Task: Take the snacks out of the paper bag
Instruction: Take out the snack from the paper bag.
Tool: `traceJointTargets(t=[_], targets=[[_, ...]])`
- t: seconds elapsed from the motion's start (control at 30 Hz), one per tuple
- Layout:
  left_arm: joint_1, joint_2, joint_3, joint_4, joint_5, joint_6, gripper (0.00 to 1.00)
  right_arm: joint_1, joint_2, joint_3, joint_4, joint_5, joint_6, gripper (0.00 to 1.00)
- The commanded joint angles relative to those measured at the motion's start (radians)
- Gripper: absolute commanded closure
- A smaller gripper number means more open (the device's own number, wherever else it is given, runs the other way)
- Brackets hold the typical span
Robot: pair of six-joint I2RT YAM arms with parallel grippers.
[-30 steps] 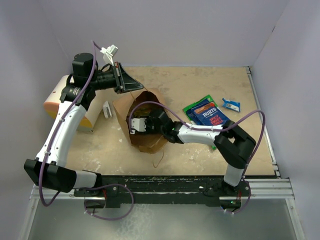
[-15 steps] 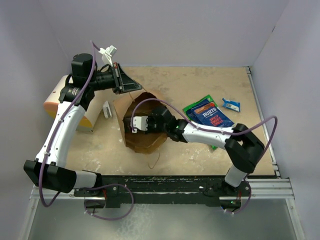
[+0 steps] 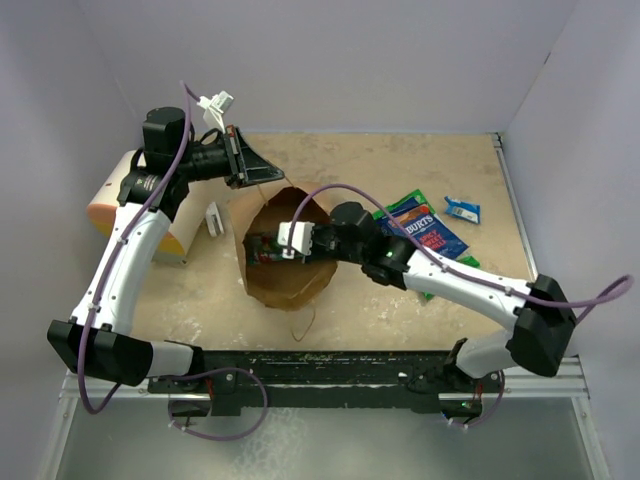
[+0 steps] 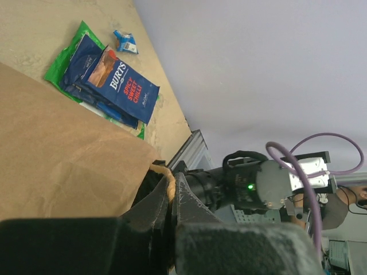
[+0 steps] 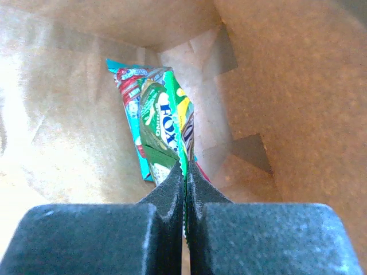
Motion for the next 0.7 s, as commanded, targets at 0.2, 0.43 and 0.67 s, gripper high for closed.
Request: traceJointTargets(t=[0.2, 0.43, 0.67], targets=[[0.009, -0.034, 0.014, 0.043, -0.002, 0.005, 1.0, 0.0, -0.214, 0.079, -0.12, -0.111, 0.085, 1.0], [0.009, -0.045, -0.009, 0.058, -0.009, -0.01, 1.0, 0.0, -0.304, 0.143, -0.223, -0.167, 0.152, 1.0], [0.009, -0.049, -0.018, 0.059, -0.011, -0.013, 1.0, 0.0, -0.373, 0.19, -0.297, -0.141, 0.247, 1.0]])
